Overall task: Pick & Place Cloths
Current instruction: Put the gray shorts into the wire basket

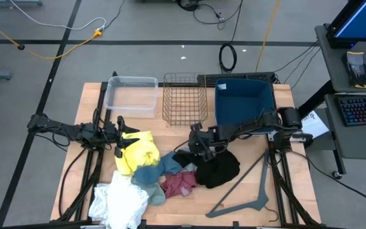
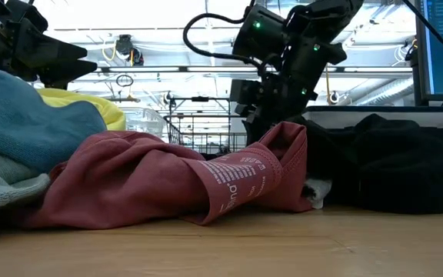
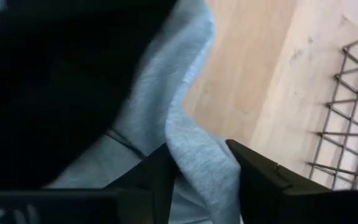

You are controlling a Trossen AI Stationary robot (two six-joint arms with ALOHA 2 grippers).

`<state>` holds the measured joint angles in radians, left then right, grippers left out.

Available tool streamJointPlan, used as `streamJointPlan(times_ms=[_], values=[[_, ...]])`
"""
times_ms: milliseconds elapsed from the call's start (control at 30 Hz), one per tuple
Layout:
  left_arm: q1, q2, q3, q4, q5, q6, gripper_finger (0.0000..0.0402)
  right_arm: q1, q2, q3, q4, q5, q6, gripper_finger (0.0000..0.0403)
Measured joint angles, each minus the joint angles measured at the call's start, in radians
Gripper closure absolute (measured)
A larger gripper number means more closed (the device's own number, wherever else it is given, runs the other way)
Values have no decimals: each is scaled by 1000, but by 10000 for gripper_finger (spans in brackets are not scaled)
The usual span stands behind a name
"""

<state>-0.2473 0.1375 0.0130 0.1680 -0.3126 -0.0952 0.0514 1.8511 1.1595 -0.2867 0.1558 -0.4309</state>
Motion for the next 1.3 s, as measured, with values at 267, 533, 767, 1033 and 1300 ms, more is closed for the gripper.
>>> streamJointPlan(times_ms=[267, 533, 767, 1033, 1300], values=[[0, 0, 0, 1, 0, 0, 218, 57, -18, 0, 30, 97, -21, 346], [0, 0, 0, 10, 0, 0, 218, 109, -123, 0, 55, 165, -13, 397], [0, 0, 0, 71, 1, 2, 218, 164, -296, 1, 204, 215, -52, 400], [0, 0, 0, 234, 76, 62, 218, 181, -465, 1, 430, 218, -209, 402], [0, 40, 0, 365, 104, 101, 218, 178, -508, 1, 598, 212, -366, 402]])
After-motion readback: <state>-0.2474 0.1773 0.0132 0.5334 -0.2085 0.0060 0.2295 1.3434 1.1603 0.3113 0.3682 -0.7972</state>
